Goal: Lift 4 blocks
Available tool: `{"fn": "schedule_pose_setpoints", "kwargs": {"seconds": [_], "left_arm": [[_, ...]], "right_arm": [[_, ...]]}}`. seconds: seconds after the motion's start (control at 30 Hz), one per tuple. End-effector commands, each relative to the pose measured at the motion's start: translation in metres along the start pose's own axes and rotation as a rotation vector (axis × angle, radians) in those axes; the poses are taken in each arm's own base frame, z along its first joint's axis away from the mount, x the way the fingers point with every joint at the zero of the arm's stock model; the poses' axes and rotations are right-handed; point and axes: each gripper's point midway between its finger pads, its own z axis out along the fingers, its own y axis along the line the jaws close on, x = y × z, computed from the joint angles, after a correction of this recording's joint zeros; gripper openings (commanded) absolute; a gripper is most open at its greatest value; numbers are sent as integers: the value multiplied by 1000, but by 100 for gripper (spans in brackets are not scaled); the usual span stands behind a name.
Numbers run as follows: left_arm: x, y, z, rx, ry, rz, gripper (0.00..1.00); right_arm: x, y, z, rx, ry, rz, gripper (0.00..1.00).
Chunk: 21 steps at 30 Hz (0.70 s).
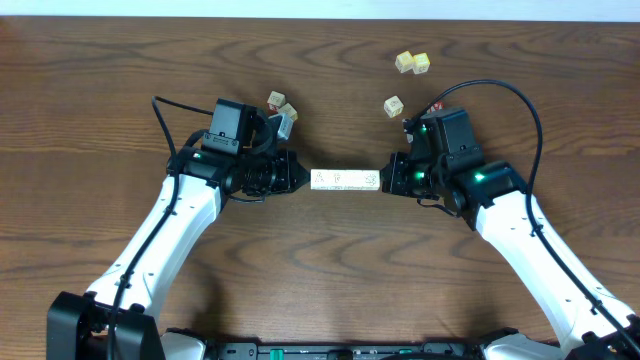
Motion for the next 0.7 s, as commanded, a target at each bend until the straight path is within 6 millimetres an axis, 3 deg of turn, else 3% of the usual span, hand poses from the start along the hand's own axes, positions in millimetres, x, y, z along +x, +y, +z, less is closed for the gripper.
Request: {"fn": "schedule_pose_setpoints", "kwargs": {"seconds": [0.0,0.67], "left_arm": [[-1,-33,-5,99,12,43,7],[-1,-33,-5,99,12,43,7]], "right_arm": [[13,36,-5,-140,62,-26,1],[12,39,-10,-150,48,-33,1]]}}
